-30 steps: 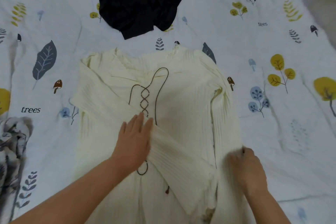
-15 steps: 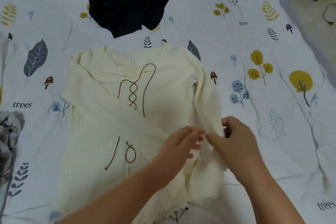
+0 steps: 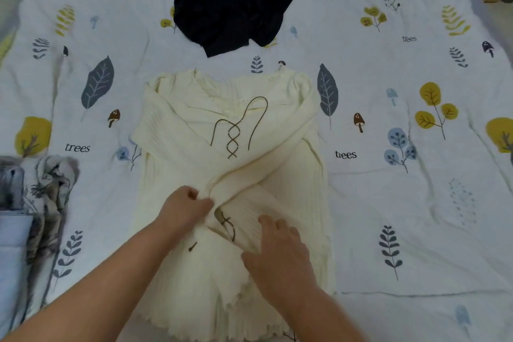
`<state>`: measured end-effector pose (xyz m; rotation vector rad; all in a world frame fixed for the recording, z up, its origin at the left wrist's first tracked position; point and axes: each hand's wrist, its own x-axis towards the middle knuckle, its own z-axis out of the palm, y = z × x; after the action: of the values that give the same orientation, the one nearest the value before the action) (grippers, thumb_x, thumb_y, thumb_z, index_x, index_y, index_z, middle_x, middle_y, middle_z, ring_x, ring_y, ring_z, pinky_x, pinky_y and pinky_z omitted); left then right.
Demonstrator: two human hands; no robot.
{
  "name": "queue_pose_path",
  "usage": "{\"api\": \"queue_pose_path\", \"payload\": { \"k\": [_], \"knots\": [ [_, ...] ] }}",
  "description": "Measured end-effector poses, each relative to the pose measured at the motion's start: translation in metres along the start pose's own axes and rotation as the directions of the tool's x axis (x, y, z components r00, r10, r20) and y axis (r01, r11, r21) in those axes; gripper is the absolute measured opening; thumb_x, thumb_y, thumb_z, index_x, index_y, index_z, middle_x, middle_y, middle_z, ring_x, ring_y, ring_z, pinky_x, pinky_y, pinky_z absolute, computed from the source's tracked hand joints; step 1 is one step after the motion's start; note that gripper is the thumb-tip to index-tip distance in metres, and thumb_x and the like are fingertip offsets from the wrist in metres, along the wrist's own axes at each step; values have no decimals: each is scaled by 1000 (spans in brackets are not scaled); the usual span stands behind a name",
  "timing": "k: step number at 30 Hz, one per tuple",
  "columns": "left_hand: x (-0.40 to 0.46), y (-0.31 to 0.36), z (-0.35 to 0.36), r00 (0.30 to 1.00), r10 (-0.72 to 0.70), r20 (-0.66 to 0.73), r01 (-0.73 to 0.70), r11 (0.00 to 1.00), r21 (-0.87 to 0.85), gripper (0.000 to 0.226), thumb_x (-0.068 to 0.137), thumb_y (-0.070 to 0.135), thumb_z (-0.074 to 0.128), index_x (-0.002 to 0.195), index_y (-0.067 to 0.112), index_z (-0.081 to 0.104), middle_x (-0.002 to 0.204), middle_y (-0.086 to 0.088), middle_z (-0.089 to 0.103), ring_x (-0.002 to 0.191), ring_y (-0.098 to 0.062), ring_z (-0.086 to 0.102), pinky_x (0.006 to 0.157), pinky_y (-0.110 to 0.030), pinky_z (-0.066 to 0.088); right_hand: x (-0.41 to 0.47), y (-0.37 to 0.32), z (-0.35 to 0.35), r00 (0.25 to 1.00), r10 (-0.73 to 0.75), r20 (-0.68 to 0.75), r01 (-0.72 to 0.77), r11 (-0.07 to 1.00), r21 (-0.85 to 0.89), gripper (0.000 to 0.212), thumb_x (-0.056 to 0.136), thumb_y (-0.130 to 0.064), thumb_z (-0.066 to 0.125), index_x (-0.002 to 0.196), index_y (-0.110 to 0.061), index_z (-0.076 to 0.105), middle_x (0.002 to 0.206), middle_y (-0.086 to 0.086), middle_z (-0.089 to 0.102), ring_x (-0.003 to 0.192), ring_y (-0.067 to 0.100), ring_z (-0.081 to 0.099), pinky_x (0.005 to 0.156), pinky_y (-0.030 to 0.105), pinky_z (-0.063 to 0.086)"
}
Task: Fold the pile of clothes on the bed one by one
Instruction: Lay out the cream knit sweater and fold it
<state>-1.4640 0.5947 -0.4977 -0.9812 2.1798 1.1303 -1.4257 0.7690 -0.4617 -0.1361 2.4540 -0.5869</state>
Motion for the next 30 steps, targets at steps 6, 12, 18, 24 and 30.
{"api": "queue_pose_path", "payload": {
  "k": [6, 12, 18, 24, 30],
  "knots": [
    [1, -22, 2, 996, -25, 84, 29, 998, -47, 9, 84, 12, 56, 81, 3, 54, 68, -12, 55, 54, -22, 54, 57, -31, 51, 4, -8, 37, 994, -38, 102, 37, 999, 11, 23, 91, -22, 49, 114, -18, 48, 112, 2, 59, 100, 19, 56, 74, 25, 37],
    [-3, -35, -16, 965, -14, 260, 169, 794, -584, 22, 96, 14, 46, 82, 10, 62, 67, -8, 61, 52, -15, 52, 47, -21, 43, -14, -48, 43, 895, -401, 196, 388, 916, 101, 32, 91, -28, 47, 122, -17, 49, 117, 7, 55, 110, 24, 50, 89, 33, 39],
    [-5, -51, -6, 983, 184, 11, -184, 972, 146, 34, 79, 19, 68, 100, 20, 41, 85, 11, 50, 81, -14, 52, 60, -21, 33, 18, -29, 18, 932, -358, 46, 351, 929, 120, 29, 92, -29, 47, 119, -25, 58, 116, -4, 59, 110, 12, 50, 92, 22, 35],
    [-1, -59, -25, 979, 200, 34, -195, 975, -110, 24, 86, -3, 53, 71, 15, 56, 52, 11, 52, 41, 3, 44, 42, -9, 32, 123, 29, -80, 874, -98, -476, 98, 995, -25, 44, 87, -4, 44, 129, -16, 50, 118, 17, 50, 106, 35, 51, 85, 37, 40],
    [2, -61, -26, 985, 174, 25, -161, 952, -262, 17, 91, 3, 52, 86, 9, 67, 64, 1, 61, 42, 1, 46, 45, -11, 35, 197, 59, -142, 935, -210, -284, 54, 880, -472, 51, 87, -23, 51, 135, -12, 37, 131, 18, 35, 107, 41, 44, 84, 43, 38]
  ]
}}
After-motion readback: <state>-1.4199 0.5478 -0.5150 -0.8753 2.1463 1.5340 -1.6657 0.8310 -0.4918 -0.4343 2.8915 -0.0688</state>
